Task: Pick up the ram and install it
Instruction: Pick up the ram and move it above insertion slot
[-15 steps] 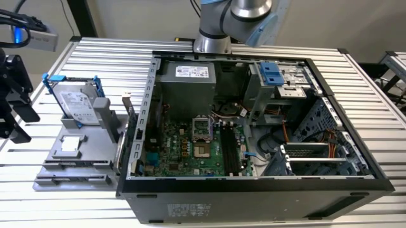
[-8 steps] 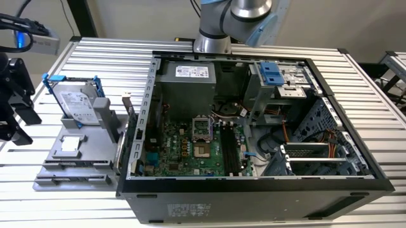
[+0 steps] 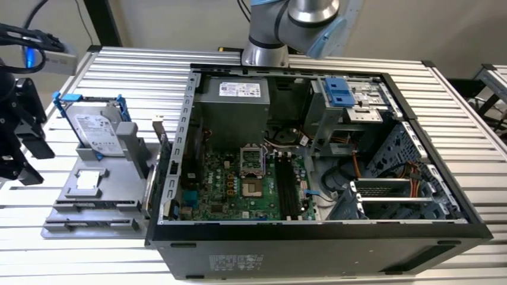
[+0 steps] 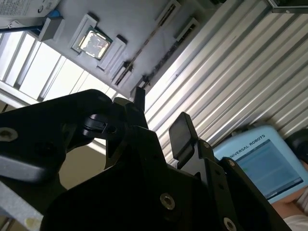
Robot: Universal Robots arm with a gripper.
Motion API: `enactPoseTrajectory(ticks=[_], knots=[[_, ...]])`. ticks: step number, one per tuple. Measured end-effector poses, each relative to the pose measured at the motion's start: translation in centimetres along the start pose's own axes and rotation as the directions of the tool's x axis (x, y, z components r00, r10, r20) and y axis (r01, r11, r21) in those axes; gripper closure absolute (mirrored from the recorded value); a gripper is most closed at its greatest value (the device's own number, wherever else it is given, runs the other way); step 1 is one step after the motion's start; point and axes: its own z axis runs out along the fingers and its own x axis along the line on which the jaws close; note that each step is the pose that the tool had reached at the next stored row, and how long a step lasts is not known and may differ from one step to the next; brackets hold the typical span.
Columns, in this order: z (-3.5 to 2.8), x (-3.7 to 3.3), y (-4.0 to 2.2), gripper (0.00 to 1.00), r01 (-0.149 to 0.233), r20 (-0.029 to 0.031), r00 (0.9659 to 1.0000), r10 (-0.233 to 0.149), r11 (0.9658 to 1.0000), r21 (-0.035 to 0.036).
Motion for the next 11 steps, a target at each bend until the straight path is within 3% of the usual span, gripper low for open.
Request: enactPoseTrajectory(ticks=[11], knots=[[1.24,-0.02,0.0,0.0,-0.016,-0.0068,0.9999,0.016,0.9999,-0.0011]])
